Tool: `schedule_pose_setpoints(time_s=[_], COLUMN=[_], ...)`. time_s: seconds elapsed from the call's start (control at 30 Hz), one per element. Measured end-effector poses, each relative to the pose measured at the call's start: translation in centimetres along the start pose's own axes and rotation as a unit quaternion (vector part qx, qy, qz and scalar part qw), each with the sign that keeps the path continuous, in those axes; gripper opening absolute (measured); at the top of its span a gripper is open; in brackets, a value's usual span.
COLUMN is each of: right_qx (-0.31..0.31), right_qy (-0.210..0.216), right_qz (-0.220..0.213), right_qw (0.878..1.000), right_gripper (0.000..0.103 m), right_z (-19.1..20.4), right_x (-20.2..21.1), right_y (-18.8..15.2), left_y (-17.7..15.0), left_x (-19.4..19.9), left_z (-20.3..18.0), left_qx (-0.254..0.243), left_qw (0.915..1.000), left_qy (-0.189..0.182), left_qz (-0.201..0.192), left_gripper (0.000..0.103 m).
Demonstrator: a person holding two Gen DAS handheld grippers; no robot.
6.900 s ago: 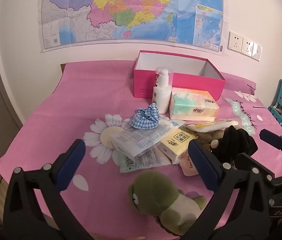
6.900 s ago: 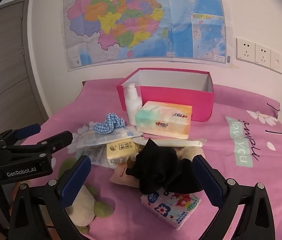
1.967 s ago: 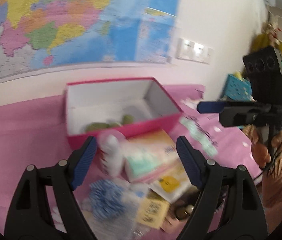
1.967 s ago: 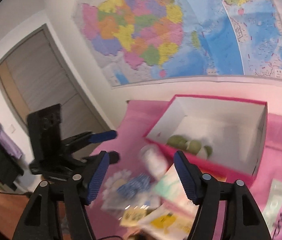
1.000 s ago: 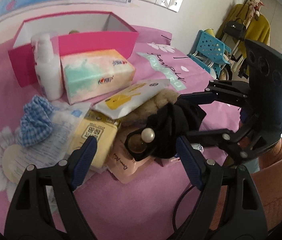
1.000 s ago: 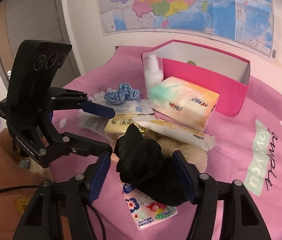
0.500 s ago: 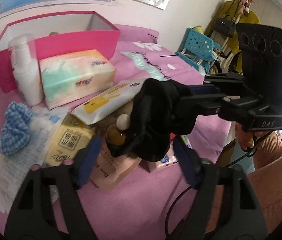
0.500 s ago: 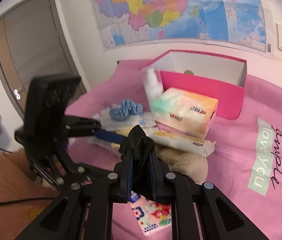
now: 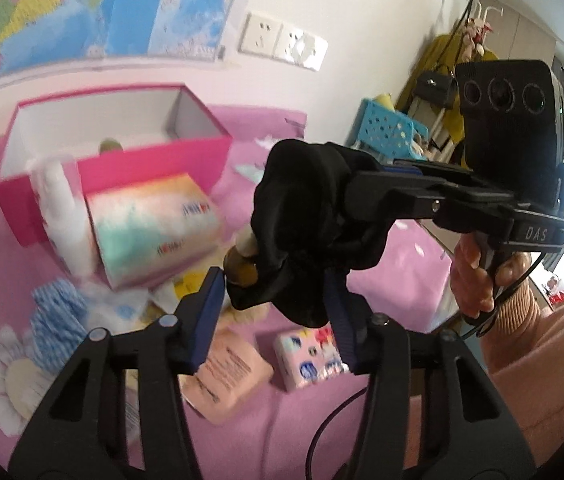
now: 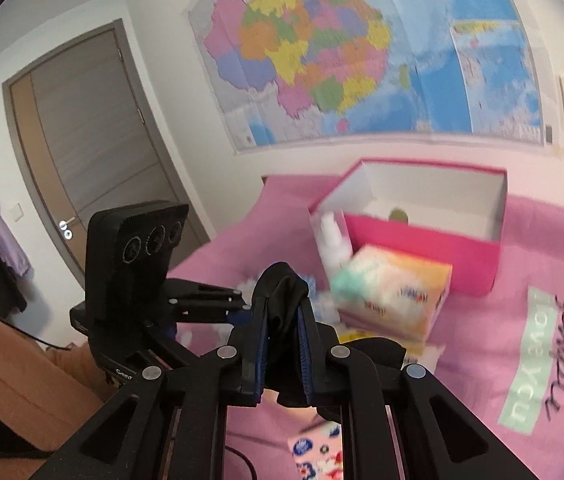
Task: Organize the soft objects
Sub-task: 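Carry the black glove into the pink shoebox and release it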
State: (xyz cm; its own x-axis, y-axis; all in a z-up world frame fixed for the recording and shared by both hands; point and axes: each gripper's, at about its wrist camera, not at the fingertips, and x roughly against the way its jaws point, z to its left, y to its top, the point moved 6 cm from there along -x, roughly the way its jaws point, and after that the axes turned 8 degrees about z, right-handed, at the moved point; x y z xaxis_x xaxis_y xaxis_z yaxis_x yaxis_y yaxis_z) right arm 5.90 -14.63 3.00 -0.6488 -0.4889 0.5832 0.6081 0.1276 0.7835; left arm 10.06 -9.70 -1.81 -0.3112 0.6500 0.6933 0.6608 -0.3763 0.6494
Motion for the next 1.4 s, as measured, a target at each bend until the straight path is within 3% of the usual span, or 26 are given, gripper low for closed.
schedule_pose_setpoints(time_s=[0.43,0.77,1.07,1.2,1.4], right_qx=[0.003,-0.02,-0.059,-0.089,-0.113], right_qy=[-0.014,-0.027,-0.043,-0.051,-0.14], right_qz=[-0.053,-0.052,-0.024,0.0,0.043], right_qw=[0.998,0.998,0.997,0.995,0.983], right_gripper=[0.013,0.013,0.013,0.021,0.034], right_z=[-4.8,-9.9,-15.1,-17.4,-20.1], right_x=[-0.1,-2.7,-6.8,-8.9,-10.7], right_y=[7.8,12.4,13.4,13.0,10.8], left_y=[8.9,13.5,14.9,14.6,14.1], left_x=[0.3,-2.0,-5.7,-6.8,-5.3], left_z=[3.3,7.7,10.3,10.6,9.5], left_qx=[0.018,0.05,0.09,0.101,0.083], left_qw=[0.9971,0.9926,0.9856,0.9835,0.9816], left_qy=[0.066,0.11,0.141,0.144,0.171], left_qz=[-0.032,-0.01,0.026,0.044,0.024], left_gripper=[0.052,0.052,0.052,0.052,0.053])
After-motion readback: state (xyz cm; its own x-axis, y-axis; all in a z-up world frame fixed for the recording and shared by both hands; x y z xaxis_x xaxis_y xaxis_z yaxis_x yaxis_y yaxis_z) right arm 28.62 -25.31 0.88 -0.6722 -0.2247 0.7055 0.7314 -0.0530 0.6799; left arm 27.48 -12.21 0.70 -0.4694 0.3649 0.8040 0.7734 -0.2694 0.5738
